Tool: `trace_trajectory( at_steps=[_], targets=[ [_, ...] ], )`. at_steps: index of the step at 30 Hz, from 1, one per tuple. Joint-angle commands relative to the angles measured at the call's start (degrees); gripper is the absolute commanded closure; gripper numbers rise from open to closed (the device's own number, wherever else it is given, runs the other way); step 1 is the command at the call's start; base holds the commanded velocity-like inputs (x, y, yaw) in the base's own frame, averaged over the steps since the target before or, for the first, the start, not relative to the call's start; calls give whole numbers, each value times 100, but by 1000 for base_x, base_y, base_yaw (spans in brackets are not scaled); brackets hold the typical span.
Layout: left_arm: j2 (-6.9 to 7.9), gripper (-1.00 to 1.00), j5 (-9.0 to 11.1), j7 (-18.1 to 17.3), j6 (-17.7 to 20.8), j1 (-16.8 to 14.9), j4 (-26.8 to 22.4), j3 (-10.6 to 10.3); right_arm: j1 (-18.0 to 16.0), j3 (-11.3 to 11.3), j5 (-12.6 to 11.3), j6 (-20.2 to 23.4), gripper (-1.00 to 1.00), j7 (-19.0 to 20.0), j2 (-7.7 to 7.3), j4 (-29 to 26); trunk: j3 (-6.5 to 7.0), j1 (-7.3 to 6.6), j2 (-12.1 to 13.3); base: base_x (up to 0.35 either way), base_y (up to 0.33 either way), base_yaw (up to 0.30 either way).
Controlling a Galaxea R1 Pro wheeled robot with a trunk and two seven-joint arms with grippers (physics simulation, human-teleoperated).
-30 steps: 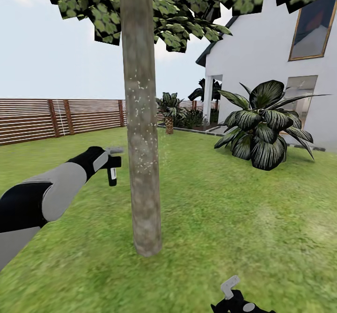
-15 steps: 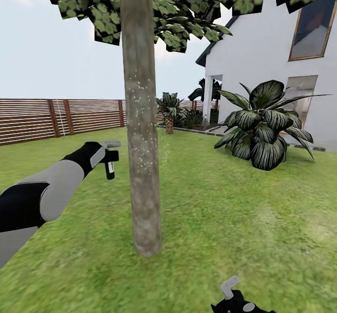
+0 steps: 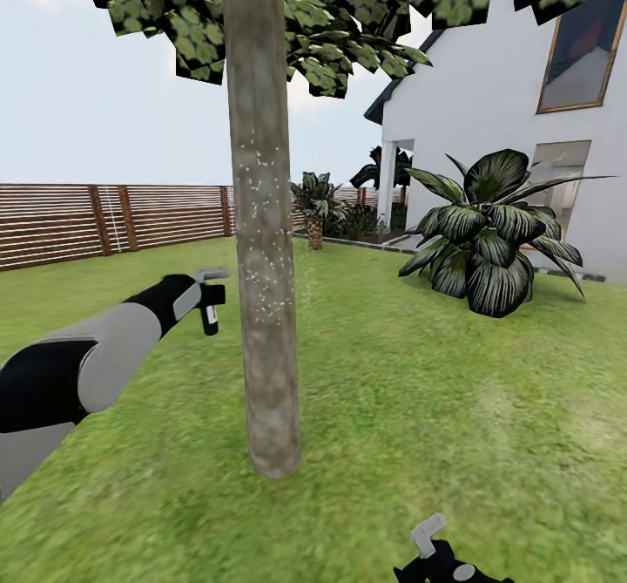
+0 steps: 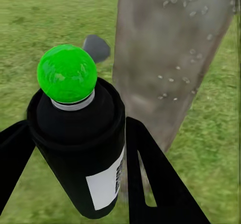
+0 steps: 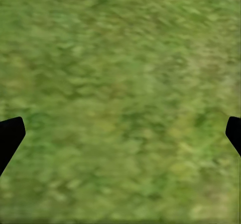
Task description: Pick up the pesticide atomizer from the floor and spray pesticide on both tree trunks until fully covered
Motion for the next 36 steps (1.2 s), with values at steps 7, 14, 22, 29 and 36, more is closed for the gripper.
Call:
trace_trajectory(
  at_steps=[7,14,22,29,36],
  targets=[
    [-293,100,-14,-101,-424,558,40,-1,0,-1,643,-14,-100,-2,-21,-5,0,0,0,0,0,0],
    [-321,100,-18,-202,-1367,1480,41,-1,0,-9,813,6,-100,-8,-22,-1,0,0,0,0,0,0],
    [-324,100,-27,-206,-1941,2190,41,-1,0,-9,818,13,-100,-9,-26,-1,0,0,0,0,0,0],
    [-323,100,-27,-214,-2267,2502,37,-1,64,-14,805,-2,-100,-12,-29,0,0,0,0,0,0,0],
    [-290,100,-67,-876,-3108,2834,25,-10,106,-24,787,-26,-100,-9,-22,0,0,0,0,0,0,0]
  ],
)
